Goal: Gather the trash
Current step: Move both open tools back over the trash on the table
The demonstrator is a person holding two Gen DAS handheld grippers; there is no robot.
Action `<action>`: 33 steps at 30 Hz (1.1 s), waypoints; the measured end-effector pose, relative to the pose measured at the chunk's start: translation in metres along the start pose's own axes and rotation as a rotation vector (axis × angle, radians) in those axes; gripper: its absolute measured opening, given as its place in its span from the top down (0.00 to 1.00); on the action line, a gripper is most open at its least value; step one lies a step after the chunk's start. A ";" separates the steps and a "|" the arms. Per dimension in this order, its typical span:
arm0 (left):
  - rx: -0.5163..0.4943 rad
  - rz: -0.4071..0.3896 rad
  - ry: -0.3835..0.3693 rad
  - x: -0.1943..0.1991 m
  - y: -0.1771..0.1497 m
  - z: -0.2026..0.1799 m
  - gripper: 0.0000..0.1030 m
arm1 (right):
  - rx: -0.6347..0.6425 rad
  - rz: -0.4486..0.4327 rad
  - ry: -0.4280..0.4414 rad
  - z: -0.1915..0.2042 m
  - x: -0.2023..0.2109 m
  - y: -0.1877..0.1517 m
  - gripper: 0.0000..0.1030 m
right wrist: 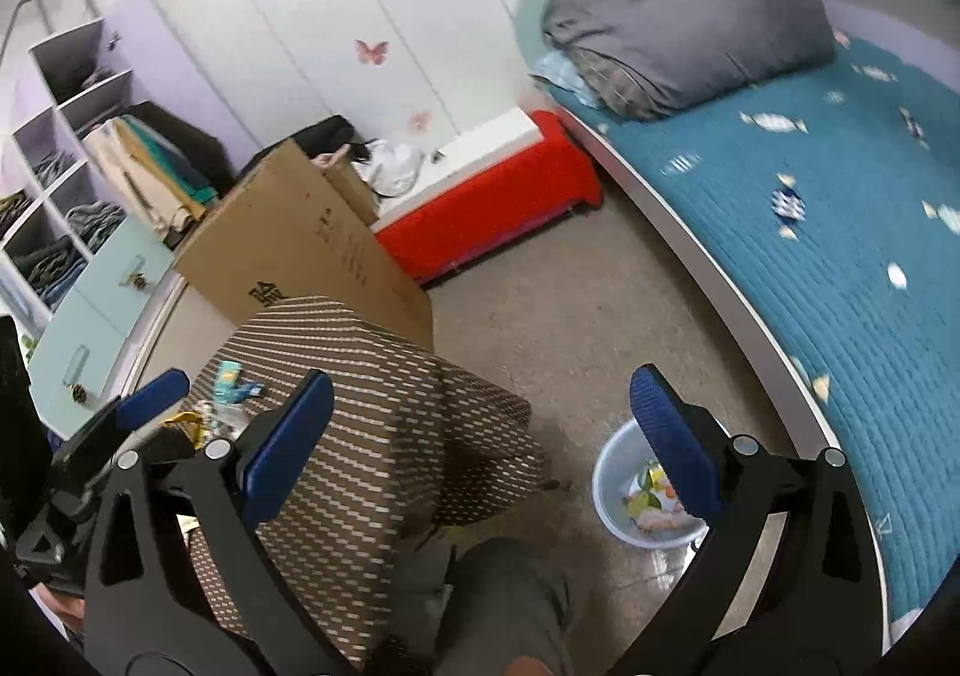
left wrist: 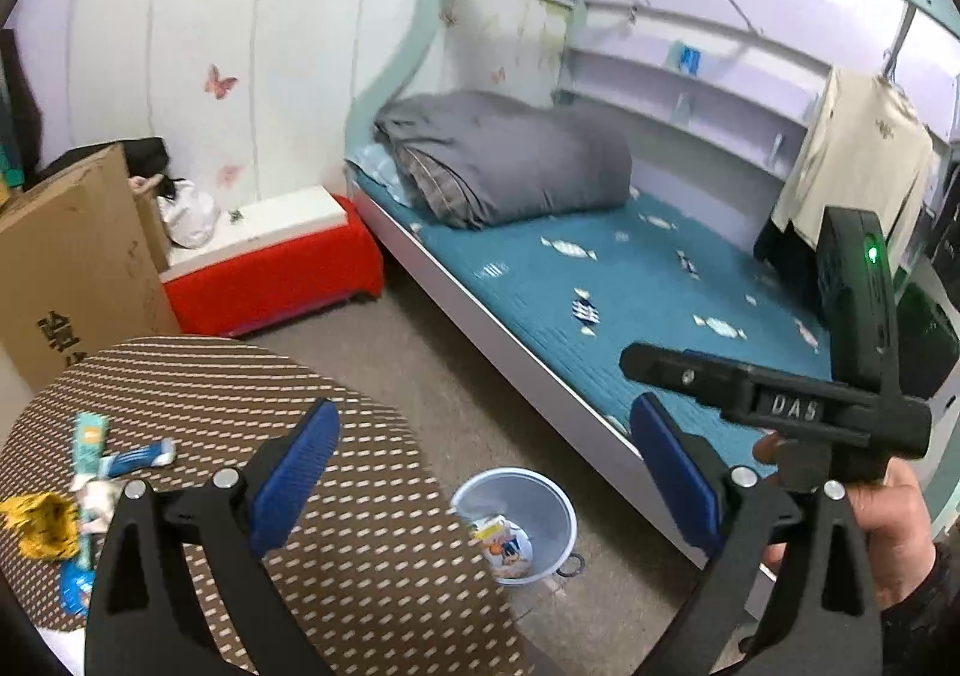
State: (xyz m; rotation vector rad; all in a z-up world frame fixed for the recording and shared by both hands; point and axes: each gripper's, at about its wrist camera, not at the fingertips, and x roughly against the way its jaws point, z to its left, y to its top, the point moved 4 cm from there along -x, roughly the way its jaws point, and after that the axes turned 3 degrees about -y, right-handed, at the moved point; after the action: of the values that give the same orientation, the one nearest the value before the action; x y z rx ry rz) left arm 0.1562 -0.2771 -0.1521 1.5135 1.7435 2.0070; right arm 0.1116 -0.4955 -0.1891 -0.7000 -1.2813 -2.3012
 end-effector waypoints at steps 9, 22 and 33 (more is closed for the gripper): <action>0.088 -0.089 0.128 0.082 -0.025 0.059 0.07 | 0.144 -0.033 0.095 0.091 0.013 -0.002 0.06; 0.295 -0.096 0.305 0.158 -0.103 0.142 0.06 | 0.313 0.046 0.193 0.189 -0.011 -0.040 0.06; 0.471 -0.040 0.433 0.188 -0.183 0.212 0.06 | 0.479 0.187 0.208 0.232 -0.045 -0.098 0.06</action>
State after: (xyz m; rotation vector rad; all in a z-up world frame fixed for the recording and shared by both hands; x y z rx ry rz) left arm 0.1152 0.0524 -0.2125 1.1708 2.5388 2.1242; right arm 0.1435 -0.2422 -0.1766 -0.3844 -1.5138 -1.7672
